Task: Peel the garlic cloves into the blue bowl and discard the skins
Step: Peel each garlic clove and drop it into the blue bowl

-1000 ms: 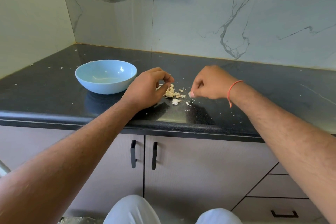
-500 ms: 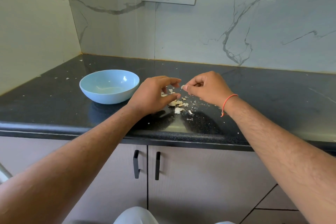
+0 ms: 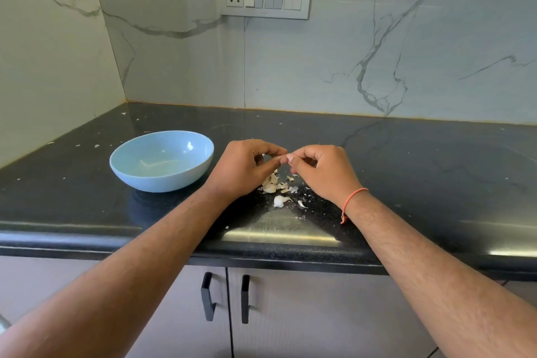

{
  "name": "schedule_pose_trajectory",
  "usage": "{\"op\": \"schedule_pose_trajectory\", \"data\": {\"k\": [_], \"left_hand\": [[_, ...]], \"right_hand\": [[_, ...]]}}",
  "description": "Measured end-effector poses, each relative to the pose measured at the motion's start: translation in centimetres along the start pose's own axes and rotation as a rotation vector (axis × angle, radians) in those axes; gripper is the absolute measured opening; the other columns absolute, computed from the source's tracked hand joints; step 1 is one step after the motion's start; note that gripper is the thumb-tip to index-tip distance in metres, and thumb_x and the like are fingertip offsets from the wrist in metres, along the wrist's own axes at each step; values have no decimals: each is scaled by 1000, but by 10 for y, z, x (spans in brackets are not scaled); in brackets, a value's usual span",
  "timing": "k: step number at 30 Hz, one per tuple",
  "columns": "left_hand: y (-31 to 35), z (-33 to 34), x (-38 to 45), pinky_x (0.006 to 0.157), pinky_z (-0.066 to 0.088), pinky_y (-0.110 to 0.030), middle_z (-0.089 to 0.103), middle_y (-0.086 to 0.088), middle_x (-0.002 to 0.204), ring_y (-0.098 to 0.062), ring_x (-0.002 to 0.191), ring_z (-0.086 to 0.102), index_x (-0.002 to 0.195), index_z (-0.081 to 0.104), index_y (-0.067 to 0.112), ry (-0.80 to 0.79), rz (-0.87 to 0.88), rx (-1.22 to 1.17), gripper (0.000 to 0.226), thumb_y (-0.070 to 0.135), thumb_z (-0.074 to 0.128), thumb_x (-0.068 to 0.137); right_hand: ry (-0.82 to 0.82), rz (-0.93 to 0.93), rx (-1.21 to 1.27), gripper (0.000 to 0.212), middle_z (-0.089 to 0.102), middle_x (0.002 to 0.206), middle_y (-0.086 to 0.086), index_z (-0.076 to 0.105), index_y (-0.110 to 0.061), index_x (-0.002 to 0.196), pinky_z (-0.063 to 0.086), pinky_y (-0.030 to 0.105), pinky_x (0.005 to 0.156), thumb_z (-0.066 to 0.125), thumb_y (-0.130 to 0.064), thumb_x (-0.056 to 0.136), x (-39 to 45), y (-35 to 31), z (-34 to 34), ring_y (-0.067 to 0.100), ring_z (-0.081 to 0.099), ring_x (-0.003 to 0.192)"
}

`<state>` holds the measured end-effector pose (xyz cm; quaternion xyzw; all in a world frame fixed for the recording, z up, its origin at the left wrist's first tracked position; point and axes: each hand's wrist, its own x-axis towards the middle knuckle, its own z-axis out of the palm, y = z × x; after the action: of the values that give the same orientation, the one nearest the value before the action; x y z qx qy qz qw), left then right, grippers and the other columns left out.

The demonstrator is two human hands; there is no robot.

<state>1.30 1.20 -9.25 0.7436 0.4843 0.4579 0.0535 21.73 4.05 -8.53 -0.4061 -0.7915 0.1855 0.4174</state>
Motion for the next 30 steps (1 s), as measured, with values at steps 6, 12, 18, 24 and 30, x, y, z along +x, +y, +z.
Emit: {"op": "schedule_pose_trajectory", "data": {"k": [6,12,18,24,30], "left_hand": [[5,0,-3,63,50,-22,75,14,81,-16,68,66,108,83,30,-19,16,58,14,35,74,98],[7,0,-4,66,41,-6,65,30,79,7,74,63,109,81,24,-45,23,90,16,19,66,103],[9,-2,-6,56,40,-9,66,26,64,0,55,57,102,81,26,16,-73,10,11,27,70,99],[7,-4,-6,59,50,-16,73,15,70,-4,59,66,95,80,26,-6,-103,-54,9,32,74,97],[2,-3,-4,66,56,-27,76,11,79,-19,70,72,96,76,27,-46,-123,-93,8,32,72,99]], "right_hand": [[8,-9,-13,17,70,65,-15,83,-20,89,39,9,51,71,-28,99,-4,-2,1,-4,56,50],[-13,11,-26,22,68,62,-27,79,-26,84,47,22,50,67,-32,101,-5,-2,2,6,60,50],[14,18,64,18,77,76,-9,82,-29,85,59,47,69,72,-39,96,-2,3,0,31,70,73],[44,20,146,10,77,80,-16,83,-33,99,55,25,65,75,-36,95,0,7,0,10,70,73],[44,15,149,11,67,64,-28,84,-24,97,43,9,57,79,-33,92,-2,5,0,-4,57,57]]}}
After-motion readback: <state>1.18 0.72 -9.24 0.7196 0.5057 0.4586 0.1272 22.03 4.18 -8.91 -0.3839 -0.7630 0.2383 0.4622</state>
